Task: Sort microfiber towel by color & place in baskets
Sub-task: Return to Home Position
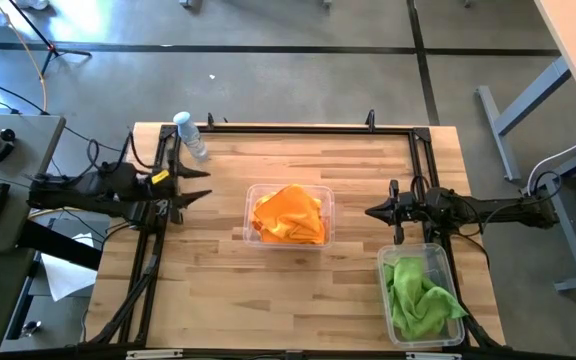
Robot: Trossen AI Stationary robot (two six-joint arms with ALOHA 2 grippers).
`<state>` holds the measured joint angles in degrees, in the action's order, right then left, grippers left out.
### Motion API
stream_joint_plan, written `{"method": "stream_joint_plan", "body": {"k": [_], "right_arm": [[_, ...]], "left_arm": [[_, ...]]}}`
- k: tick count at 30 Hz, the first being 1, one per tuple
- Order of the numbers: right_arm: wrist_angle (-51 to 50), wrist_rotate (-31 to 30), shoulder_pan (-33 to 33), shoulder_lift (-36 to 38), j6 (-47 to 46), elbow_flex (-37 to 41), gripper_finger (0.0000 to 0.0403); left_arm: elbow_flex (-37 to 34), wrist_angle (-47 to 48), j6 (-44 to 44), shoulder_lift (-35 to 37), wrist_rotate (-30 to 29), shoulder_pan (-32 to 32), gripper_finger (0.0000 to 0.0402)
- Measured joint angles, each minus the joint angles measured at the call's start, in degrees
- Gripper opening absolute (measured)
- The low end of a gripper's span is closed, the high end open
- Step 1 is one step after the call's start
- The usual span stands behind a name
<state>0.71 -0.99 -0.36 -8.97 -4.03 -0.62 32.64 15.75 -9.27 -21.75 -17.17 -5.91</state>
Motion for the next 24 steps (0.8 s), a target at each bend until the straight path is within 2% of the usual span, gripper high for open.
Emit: {"method": "stream_joint_plan", "body": {"k": [2, 6, 12, 16, 18, 24], "right_arm": [[0.0, 0.0, 0.0, 0.0, 0.0, 0.0, 0.0], [0.0, 0.0, 0.0, 0.0, 0.0, 0.0, 0.0], [0.0, 0.0, 0.0, 0.0, 0.0, 0.0, 0.0], [0.0, 0.0, 0.0, 0.0, 0.0, 0.0, 0.0], [0.0, 0.0, 0.0, 0.0, 0.0, 0.0, 0.0], [0.0, -0.1, 0.0, 0.0, 0.0, 0.0, 0.0]], "left_arm": [[-3.7, -4.8, 0.1, 0.9, 1.2, 0.0, 0.0188], [-10.7, -7.9, 1.7, 3.9, 1.3, 0.0, 0.0188], [-18.4, -8.4, 7.1, 11.7, 4.2, 0.0, 0.0188], [-23.0, -8.3, 7.6, 18.3, 4.7, 0.0, 0.0183], [-24.9, -8.0, 7.8, 21.4, 5.0, 0.0, 0.0169], [-28.1, -8.9, 7.7, 21.3, 9.2, -0.1, 0.0095]]}}
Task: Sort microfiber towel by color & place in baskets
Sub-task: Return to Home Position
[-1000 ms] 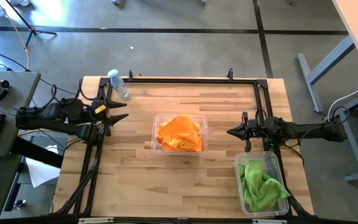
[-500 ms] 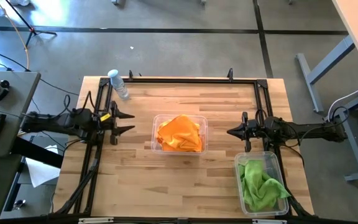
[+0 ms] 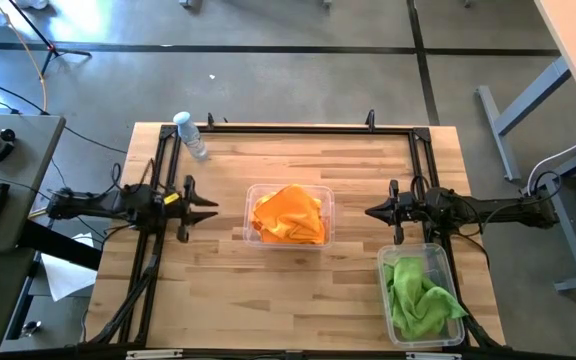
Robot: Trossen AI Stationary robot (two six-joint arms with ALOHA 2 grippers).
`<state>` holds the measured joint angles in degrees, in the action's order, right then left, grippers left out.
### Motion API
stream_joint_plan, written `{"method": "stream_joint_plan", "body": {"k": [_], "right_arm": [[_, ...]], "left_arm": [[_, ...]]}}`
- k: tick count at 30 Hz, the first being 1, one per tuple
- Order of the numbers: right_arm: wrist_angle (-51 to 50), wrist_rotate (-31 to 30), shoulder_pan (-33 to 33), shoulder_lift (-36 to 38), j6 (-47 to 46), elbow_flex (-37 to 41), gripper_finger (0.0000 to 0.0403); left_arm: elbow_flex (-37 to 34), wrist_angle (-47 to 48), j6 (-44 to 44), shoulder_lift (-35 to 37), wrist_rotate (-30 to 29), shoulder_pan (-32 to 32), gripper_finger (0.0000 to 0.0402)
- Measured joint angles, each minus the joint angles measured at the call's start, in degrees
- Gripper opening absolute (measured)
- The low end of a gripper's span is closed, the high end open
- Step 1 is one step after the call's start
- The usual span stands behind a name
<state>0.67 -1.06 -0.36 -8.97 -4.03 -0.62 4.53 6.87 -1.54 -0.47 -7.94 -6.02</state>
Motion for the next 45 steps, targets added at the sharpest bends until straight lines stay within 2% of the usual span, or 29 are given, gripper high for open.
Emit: {"method": "stream_joint_plan", "body": {"k": [4, 9, 45], "right_arm": [[0.0, 0.0, 0.0, 0.0, 0.0, 0.0, 0.0], [0.0, 0.0, 0.0, 0.0, 0.0, 0.0, 0.0], [0.0, 0.0, 0.0, 0.0, 0.0, 0.0, 0.0]], "left_arm": [[-1.2, -0.4, 0.7, 0.3, 3.3, 0.0, 0.0045], [-4.0, -7.9, -1.0, 0.2, 4.1, 0.0, 0.0004], [-3.9, -8.0, -0.1, -0.3, 3.7, 0.0, 0.0003]]}}
